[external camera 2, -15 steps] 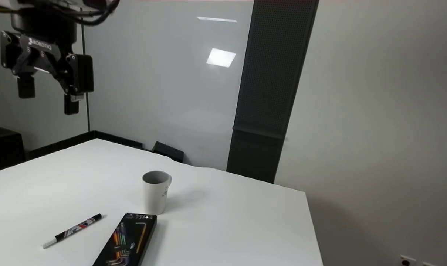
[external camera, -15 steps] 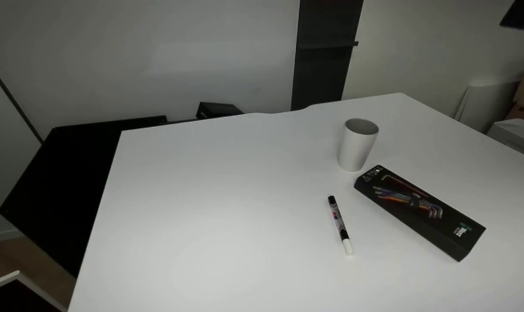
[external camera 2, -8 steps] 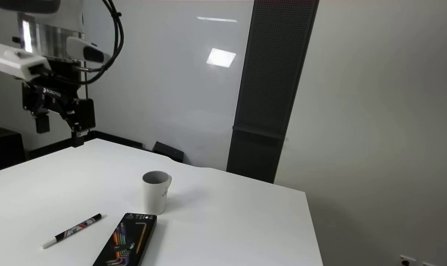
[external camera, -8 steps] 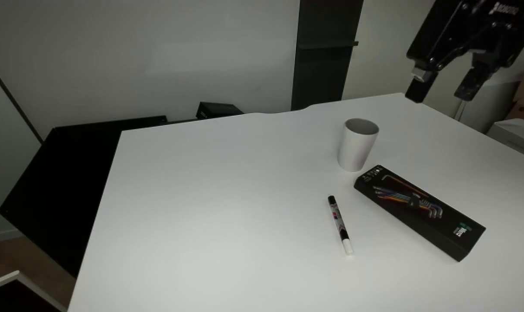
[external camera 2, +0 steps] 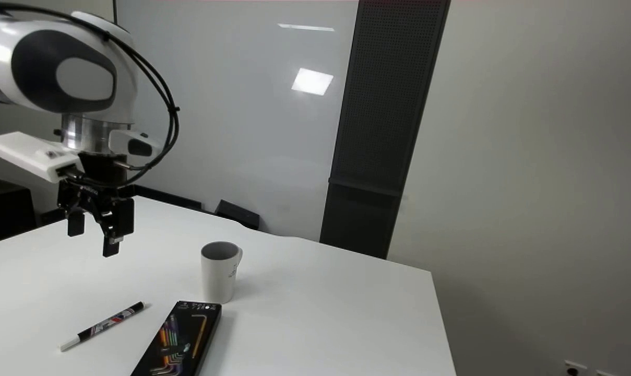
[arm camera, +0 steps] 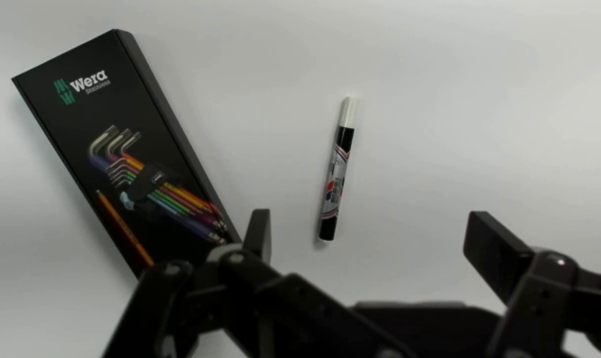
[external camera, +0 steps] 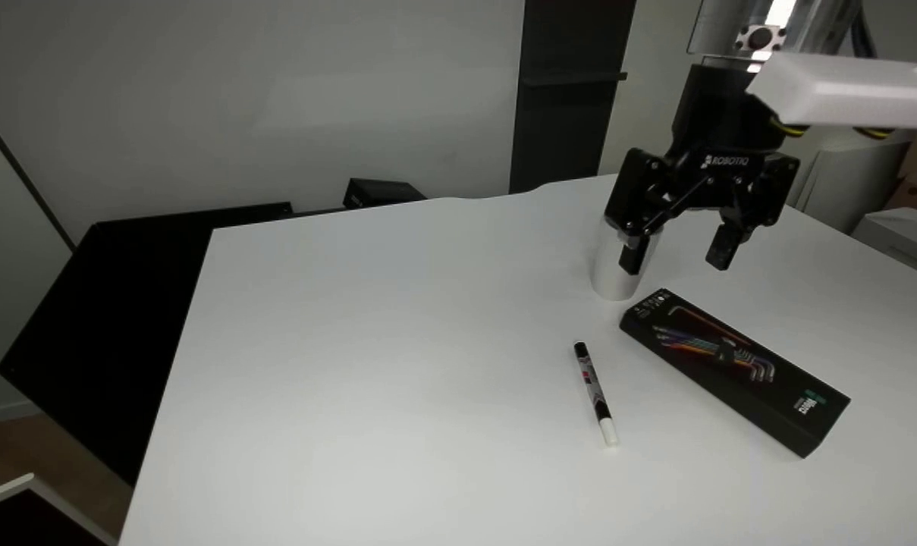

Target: Put the marker in the mug

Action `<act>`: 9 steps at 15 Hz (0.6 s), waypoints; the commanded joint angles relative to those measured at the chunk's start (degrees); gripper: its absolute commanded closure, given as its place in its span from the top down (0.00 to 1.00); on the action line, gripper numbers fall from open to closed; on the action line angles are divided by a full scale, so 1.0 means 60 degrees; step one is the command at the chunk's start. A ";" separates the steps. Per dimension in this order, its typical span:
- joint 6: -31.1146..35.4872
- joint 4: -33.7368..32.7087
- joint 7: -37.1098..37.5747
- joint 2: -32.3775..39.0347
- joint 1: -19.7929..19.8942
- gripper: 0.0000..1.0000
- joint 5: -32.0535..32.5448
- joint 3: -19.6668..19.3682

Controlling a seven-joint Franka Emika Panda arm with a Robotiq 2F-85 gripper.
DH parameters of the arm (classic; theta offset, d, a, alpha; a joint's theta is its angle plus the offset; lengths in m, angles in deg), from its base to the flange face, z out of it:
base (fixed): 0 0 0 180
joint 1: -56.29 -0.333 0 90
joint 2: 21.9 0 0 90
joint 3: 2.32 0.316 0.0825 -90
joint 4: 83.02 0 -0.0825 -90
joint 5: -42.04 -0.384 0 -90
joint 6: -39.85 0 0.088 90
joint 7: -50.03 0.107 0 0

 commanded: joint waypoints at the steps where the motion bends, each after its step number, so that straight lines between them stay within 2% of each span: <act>1: 0.0396 -0.0389 0.1786 0.0925 -0.0351 1.00 0.0676 -0.0201; 5: 0.1076 -0.0168 0.2704 0.1482 -0.0724 1.00 0.1216 -0.0438; 9: 0.1952 0.0035 0.2470 0.1904 -0.0944 1.00 0.0981 -0.0429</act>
